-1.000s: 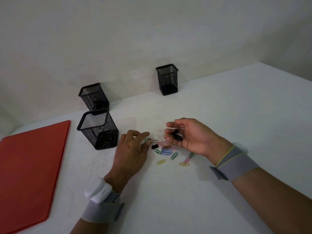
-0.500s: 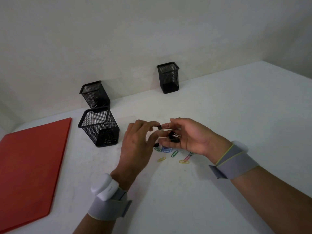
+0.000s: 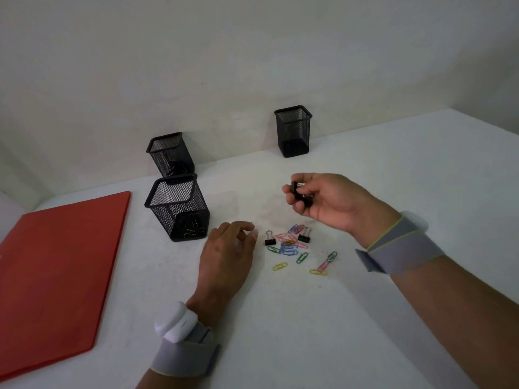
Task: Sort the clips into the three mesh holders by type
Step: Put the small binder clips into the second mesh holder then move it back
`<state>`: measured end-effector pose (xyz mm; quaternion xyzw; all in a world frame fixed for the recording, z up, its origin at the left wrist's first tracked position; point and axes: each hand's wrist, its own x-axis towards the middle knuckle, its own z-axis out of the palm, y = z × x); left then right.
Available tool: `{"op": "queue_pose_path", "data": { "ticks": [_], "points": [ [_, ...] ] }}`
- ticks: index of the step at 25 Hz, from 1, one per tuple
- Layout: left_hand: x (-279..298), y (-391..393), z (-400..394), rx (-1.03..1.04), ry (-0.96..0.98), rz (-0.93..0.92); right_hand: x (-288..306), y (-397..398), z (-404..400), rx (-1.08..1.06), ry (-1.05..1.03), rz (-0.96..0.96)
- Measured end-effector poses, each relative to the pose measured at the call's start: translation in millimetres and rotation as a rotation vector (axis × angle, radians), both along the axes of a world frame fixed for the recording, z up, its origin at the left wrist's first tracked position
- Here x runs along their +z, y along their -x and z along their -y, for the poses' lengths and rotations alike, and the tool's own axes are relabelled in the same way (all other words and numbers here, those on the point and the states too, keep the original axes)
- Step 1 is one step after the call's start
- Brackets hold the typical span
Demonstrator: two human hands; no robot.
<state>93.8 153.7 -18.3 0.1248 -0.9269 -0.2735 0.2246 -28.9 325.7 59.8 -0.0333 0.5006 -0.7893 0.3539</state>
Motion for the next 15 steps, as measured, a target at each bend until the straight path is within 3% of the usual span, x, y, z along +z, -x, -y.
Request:
{"op": "queue_pose_path", "data": {
  "ticks": [7, 11, 15],
  "points": [
    [-1, -1, 1, -0.035, 0.013, -0.017, 68, -13, 102, 0.219, -0.230, -0.571],
    [-1, 0, 0, -0.022, -0.014, -0.029, 76, -28, 156, 0.329, -0.469, -0.937],
    [-1, 1, -1, -0.020, -0.001, -0.043, 73, -33, 185, 0.538, -0.730, -1.147]
  ]
}}
